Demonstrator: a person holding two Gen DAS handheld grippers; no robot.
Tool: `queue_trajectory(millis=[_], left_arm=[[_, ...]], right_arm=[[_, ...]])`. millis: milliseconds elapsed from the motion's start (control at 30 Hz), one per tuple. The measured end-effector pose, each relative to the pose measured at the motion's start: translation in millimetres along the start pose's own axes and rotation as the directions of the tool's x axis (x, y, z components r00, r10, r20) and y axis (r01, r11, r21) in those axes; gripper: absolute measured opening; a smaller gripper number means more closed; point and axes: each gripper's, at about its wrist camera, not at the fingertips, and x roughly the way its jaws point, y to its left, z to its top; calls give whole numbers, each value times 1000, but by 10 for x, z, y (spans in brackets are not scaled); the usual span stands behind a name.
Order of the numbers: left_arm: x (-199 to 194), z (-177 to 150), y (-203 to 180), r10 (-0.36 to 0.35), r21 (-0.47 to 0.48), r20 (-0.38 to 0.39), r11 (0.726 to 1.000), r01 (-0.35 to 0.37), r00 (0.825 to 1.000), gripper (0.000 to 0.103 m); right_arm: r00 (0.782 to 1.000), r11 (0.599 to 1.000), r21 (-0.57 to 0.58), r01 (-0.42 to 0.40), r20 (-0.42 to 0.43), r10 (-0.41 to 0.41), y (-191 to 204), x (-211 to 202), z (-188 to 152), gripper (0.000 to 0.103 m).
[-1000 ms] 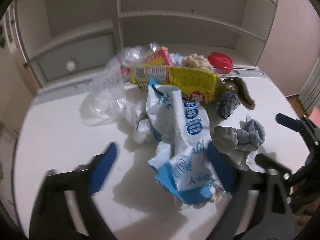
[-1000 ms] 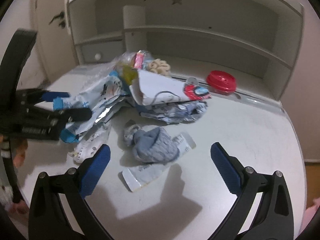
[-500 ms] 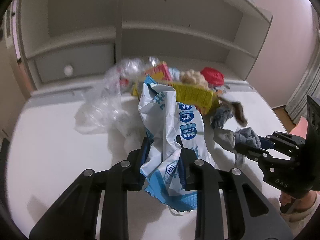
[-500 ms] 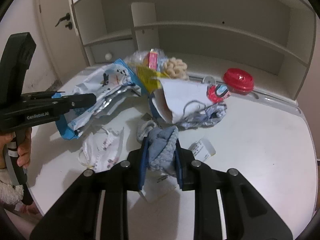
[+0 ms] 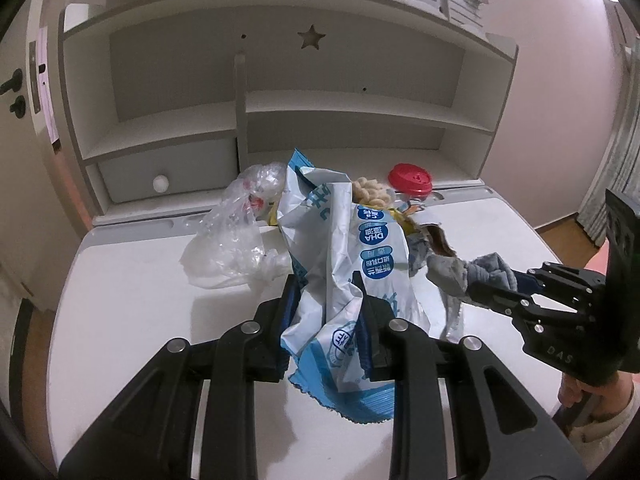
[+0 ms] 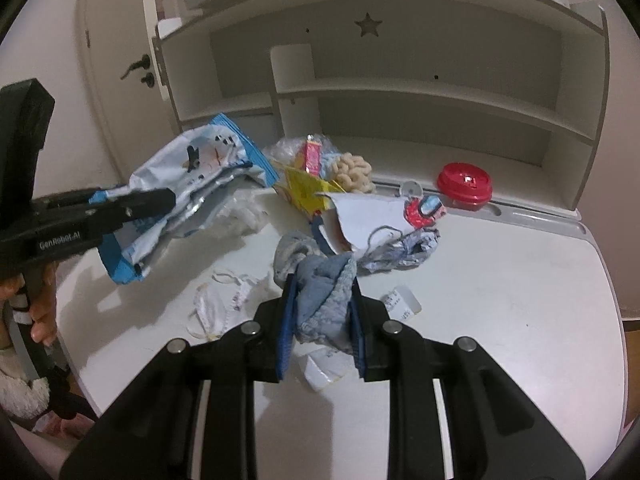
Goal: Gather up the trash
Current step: 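Carry the carton and sock to the black bin and open both tools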
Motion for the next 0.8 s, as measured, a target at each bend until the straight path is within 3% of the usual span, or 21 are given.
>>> queue_trajectory(millis=[100, 233, 333, 400, 467, 600, 667, 733, 800], left_arm=[[-104, 51, -131, -48, 17, 25, 999, 48, 999, 25], [-235, 172, -561, -153, 110, 68, 983, 145, 986, 25], [-219, 243, -997, -252, 183, 54, 954, 239, 966, 25], [-184, 243, -1381, -341, 232, 28, 917, 325, 940, 25], [-165, 191, -1848, -440, 288, -15, 858, 425, 898, 25], [-137, -103, -2826, -578, 408, -152, 702, 583, 802, 25], [-42, -378, -3265, -608, 438, -253, 622, 649, 753, 25], [108, -700, -3619, -607, 435, -359, 563, 703, 709, 25], [296, -1072, -3876, -577, 428, -459, 524, 737, 676, 25]], right_arm=[[998, 998, -8, -59, 26, 59, -1, -106, 70, 24], [993, 1000, -20, 10, 116, -7, -219, -590, 178, 24], [982, 997, 52, 65, 177, -73, -598, -1124, 107, 24], [971, 988, 96, 119, 196, -136, -833, -1488, -53, 24], [954, 967, 157, 200, 193, -229, -1077, -1898, -330, 24], [910, 884, 318, 342, 122, -396, -1513, -2604, -1060, 24], [881, 812, 403, 422, 30, -472, -1728, -2844, -1570, 24], [872, 740, 497, 454, -78, -483, -1957, -2915, -2135, 24], [872, 682, 561, 469, -168, -461, -2110, -2850, -2602, 24]])
